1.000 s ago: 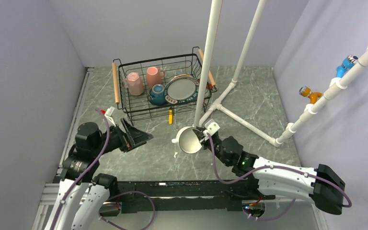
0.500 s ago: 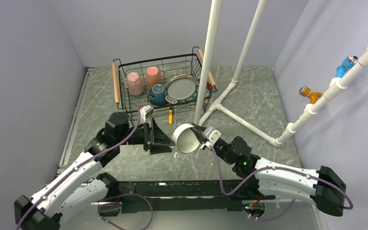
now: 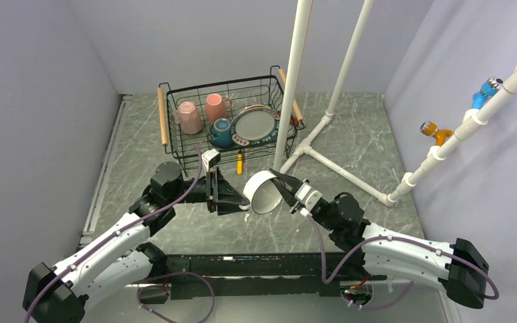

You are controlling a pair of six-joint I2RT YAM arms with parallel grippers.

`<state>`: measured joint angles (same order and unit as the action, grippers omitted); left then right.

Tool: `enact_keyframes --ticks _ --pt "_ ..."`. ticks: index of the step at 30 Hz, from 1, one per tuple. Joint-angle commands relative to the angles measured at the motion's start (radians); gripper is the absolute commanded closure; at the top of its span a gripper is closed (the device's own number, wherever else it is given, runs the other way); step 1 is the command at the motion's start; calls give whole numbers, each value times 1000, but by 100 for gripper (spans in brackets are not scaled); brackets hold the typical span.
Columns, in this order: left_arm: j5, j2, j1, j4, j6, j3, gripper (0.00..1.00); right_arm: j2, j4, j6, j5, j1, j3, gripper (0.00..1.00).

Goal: Load the mixed dishes into the dish rack

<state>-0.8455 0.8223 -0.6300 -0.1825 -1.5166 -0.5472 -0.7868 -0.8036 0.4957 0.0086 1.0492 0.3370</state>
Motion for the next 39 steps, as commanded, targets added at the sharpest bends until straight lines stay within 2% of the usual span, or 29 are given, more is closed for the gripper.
enact_keyframes --ticks 1,5,11,15,18,24,28,30,32,36,39 --pt "-36 26 -7 -219 -91 -16 58 -11 -200 7 -97 4 31 100" --pt "-20 6 -8 -196 -87 -17 62 -33 -187 51 -97 4 37 100" --pt "-23 13 -16 -321 -170 21 67 -78 -232 93 -142 2 42 100" --pt "-37 10 -18 -248 -133 -3 72 -90 -184 124 -207 -4 75 100" --pt "-44 2 -18 -250 -136 -2 77 -94 -200 125 -236 -13 74 100" --pt "-46 -22 -18 -252 -149 -2 71 -50 -113 115 -344 -18 93 100" --pt "-38 -33 -18 -291 -174 5 71 -54 -43 119 -392 -19 126 100" --pt "-32 -40 -18 -305 -188 10 77 -59 10 125 -425 -19 153 100" --pt "-29 -51 -18 -289 -186 14 99 -64 6 121 -440 -18 158 100" --pt "32 -109 -17 -233 -186 42 100 -80 -33 111 -411 -19 149 100" --pt "59 -152 -18 -108 -134 11 100 -87 -76 94 -373 -18 127 100"
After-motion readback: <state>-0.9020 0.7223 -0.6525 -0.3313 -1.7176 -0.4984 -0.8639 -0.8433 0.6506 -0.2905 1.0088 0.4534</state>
